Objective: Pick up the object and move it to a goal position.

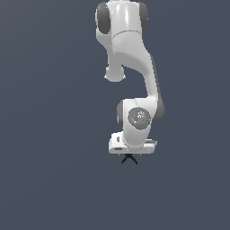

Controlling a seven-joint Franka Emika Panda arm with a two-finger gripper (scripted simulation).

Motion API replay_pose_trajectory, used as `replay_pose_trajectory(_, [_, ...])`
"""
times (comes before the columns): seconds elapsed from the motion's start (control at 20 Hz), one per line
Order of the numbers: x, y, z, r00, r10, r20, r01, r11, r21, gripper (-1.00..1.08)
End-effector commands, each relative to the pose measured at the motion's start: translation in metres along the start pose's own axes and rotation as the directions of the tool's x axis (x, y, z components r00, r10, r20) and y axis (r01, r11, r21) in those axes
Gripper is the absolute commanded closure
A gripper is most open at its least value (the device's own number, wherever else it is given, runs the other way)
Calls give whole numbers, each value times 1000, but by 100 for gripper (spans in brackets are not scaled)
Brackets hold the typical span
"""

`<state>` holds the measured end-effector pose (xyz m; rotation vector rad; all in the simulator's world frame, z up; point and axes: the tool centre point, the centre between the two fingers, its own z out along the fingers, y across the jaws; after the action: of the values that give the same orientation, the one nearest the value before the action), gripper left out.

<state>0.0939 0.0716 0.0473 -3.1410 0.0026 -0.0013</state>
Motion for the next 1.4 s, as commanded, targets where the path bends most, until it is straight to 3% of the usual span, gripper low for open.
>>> replay_pose_trajectory(0.0, [-1,0,15,1000,0,1,0,1000,0,-92])
replay_pose_trajectory(0.45, [0,0,34,1000,0,1,0,1000,-1,-92])
replay_pose_trajectory(0.5, [0,0,34,1000,0,1,0,1000,-1,108])
replay_pose_trajectory(1.35, [-2,6,23,1000,0,1,0,1000,-1,108])
